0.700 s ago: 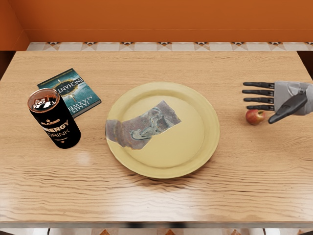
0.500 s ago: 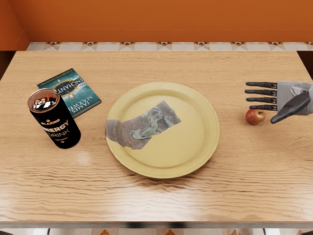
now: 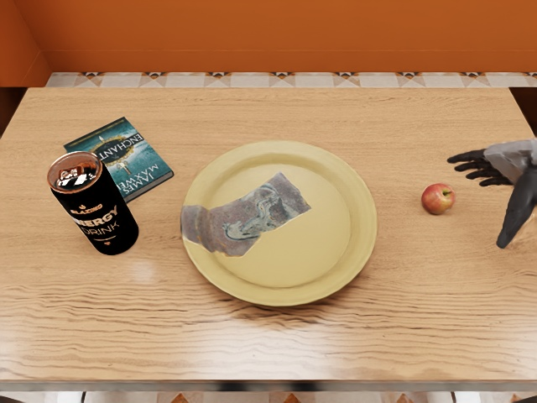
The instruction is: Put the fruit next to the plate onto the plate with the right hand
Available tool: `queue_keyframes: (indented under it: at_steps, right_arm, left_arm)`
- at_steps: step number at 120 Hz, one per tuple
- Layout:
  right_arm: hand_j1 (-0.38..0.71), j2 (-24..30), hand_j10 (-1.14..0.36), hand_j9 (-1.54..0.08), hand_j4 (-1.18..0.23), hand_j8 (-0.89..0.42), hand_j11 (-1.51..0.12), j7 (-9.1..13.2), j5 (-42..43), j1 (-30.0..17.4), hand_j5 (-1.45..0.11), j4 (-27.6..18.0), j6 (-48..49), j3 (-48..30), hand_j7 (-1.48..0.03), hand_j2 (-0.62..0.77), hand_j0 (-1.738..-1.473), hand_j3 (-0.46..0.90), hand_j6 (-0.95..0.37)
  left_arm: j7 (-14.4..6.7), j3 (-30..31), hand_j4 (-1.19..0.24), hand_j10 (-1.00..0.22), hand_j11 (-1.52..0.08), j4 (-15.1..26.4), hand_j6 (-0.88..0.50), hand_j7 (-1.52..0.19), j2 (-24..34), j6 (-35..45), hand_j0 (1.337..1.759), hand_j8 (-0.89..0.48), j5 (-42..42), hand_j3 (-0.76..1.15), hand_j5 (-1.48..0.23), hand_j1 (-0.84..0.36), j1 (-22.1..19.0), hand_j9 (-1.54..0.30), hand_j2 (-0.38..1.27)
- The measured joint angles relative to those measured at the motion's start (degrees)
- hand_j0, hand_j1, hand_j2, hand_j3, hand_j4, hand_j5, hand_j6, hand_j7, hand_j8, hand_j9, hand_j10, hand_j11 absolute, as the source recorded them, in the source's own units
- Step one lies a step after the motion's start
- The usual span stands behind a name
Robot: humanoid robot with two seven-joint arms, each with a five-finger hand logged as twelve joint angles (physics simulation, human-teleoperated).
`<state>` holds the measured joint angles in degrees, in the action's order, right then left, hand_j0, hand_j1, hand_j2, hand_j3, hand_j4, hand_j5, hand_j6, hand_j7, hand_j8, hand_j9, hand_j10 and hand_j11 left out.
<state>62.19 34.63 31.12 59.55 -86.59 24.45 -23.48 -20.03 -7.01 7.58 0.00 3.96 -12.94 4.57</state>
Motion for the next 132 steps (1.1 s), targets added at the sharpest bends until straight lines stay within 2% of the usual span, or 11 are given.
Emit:
queue_keyframes:
  at_steps: [21,35,52,69,84,104,132]
  right_arm:
    - [-0.35,-6.02,0.00,0.00,-0.01,-0.01,0.00,0.30,8.07,6.97,0.00,-2.18,-13.27,11.10,0.00,0.00,-1.658,0.00,-0.01]
    - [-0.35,-12.60,0.00,0.00,-0.01,-0.01,0.00,0.35,11.15,12.34,0.00,-0.38,-23.59,20.63,0.00,0.00,-1.658,0.00,-0.01]
    - [-0.35,-15.31,0.00,0.00,-0.01,-0.01,0.00,0.36,13.87,15.65,0.00,-1.55,-31.60,29.17,0.00,0.00,-1.658,0.00,-0.01]
    - [-0.35,-13.85,-0.01,0.00,-0.01,-0.01,0.00,0.37,16.39,16.28,0.00,-6.35,-40.38,35.73,0.00,0.00,-1.658,0.00,-0.01]
    - [-0.33,-13.46,-0.02,-0.03,-0.02,-0.03,-0.03,0.37,17.80,15.49,-0.03,-7.05,-48.84,38.90,-0.03,0.00,-1.658,0.00,-0.03]
    - [-0.24,-15.92,-0.10,-0.12,-0.10,-0.10,-0.12,0.37,18.36,13.85,-0.13,-5.20,-56.79,42.13,-0.12,-0.02,-1.658,0.00,-0.10]
    - [-0.15,-18.26,-0.17,-0.22,-0.17,-0.17,-0.22,0.37,19.25,12.31,-0.22,-2.37,-59.18,44.57,-0.22,-0.03,-1.658,0.00,-0.18]
  left_arm:
    - [0.00,0.04,-0.02,-0.02,-0.02,-0.02,-0.02,-0.02,0.00,0.00,1.658,-0.02,0.00,0.00,-0.02,0.33,-0.18,-0.02,0.00]
    - [0.00,0.03,-0.02,-0.02,-0.02,-0.01,-0.02,-0.02,0.00,0.00,1.658,-0.02,0.01,0.00,-0.02,0.33,-0.18,-0.02,0.00]
    - [0.00,0.00,-0.02,-0.02,-0.02,-0.02,-0.02,-0.02,0.00,0.00,1.658,-0.02,0.02,0.00,-0.02,0.33,-0.24,-0.02,0.00]
    - [0.00,0.03,-0.02,-0.02,-0.02,-0.02,-0.02,-0.02,0.00,0.00,1.658,-0.02,0.02,0.00,-0.02,0.33,-0.44,-0.02,0.00]
    - [0.00,0.05,-0.02,-0.02,-0.02,-0.02,-0.02,-0.02,0.00,0.00,1.658,-0.02,0.01,0.00,-0.02,0.33,-0.44,-0.02,0.00]
    - [0.00,0.14,-0.02,-0.02,-0.02,0.03,-0.02,-0.02,0.00,0.00,1.658,-0.02,0.01,0.00,-0.02,0.33,-0.02,-0.02,0.00]
    - [0.00,0.26,-0.02,-0.02,-0.02,0.28,-0.02,-0.02,0.00,0.00,1.658,-0.02,0.01,0.00,-0.02,0.33,1.57,-0.02,0.00]
